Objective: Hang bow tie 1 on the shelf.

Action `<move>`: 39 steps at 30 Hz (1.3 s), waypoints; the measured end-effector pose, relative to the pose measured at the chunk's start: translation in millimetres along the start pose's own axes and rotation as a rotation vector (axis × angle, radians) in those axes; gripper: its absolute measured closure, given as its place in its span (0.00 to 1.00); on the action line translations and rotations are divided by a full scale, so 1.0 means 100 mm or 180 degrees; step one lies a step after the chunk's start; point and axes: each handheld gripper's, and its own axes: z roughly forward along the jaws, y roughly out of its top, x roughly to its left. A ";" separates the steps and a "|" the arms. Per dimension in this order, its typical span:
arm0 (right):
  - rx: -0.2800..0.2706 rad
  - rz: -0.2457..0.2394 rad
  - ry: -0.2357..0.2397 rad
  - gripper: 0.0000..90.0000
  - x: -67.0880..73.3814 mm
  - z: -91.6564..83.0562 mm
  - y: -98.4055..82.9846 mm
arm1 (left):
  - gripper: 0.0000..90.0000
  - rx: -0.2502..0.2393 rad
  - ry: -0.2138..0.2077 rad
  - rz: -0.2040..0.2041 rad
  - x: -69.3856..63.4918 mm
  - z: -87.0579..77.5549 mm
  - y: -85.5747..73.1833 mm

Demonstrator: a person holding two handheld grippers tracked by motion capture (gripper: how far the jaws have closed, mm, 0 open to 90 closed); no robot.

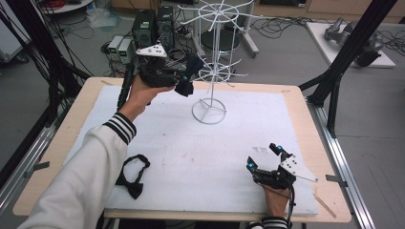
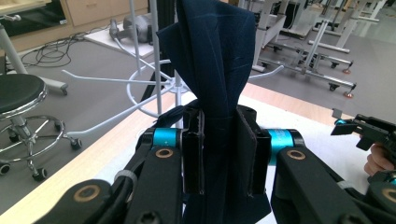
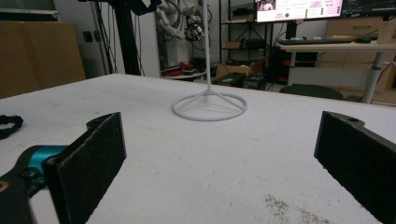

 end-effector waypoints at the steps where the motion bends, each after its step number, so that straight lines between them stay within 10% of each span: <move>1: -0.0002 0.0003 0.0002 0.02 0.00 0.00 0.00 | 0.82 0.0014 0.0003 0.0005 0.00 0.01 0.00; 39: -0.0011 0.0007 0.0008 0.02 0.00 0.00 0.00 | 0.77 0.0168 0.0022 -0.0012 -0.08 0.25 -0.02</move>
